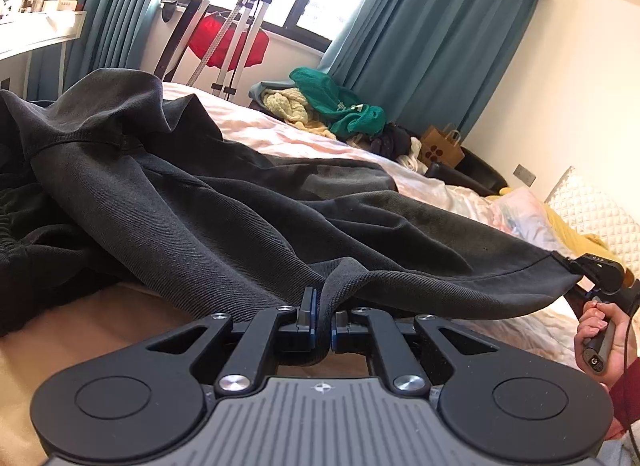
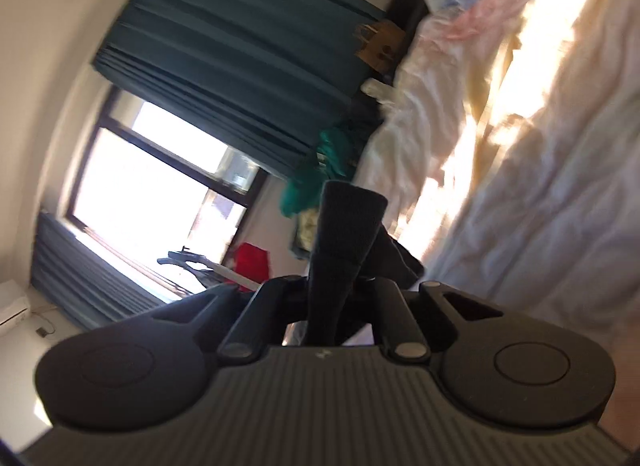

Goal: Fold clothes

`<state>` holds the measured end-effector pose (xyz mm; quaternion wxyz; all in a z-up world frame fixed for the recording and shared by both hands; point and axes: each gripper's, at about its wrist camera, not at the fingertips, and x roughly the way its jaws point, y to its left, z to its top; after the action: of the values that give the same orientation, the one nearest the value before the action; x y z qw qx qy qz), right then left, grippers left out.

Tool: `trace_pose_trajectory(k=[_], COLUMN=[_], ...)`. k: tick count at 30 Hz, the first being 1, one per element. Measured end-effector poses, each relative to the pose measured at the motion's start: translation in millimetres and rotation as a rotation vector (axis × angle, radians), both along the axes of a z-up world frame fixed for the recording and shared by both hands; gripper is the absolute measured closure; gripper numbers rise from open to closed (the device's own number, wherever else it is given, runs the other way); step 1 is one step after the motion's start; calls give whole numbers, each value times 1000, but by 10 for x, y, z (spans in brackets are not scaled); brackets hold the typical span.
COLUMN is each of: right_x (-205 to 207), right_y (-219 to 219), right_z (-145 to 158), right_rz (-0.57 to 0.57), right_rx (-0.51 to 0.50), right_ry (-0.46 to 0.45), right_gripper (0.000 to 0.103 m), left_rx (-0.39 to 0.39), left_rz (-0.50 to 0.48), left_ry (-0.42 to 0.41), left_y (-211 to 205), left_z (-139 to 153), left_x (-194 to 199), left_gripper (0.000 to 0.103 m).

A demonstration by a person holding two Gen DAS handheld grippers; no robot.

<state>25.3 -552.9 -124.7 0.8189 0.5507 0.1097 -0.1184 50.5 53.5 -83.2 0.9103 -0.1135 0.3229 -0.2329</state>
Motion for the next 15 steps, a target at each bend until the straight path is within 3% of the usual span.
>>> trace_pose_trajectory(k=[2, 5, 6, 10, 15], right_x=[2, -181, -216, -209, -171], right_y=[-29, -98, -113, -67, -32], right_z=[-399, -823, -853, -705, -622], right_rz=[10, -31, -38, -27, -35], right_rx=[149, 407, 426, 304, 237], right_ry=[203, 171, 161, 181, 198], right_gripper=[94, 94, 94, 94, 94], left_rx=[21, 42, 41, 29, 21], left_rz=[0, 5, 5, 11, 18], left_ry=[25, 46, 47, 65, 73], left_y=[-18, -32, -28, -2, -6], left_z=[-41, -88, -90, -114, -105], left_x=[21, 40, 44, 64, 67], left_gripper=[96, 96, 96, 96, 88])
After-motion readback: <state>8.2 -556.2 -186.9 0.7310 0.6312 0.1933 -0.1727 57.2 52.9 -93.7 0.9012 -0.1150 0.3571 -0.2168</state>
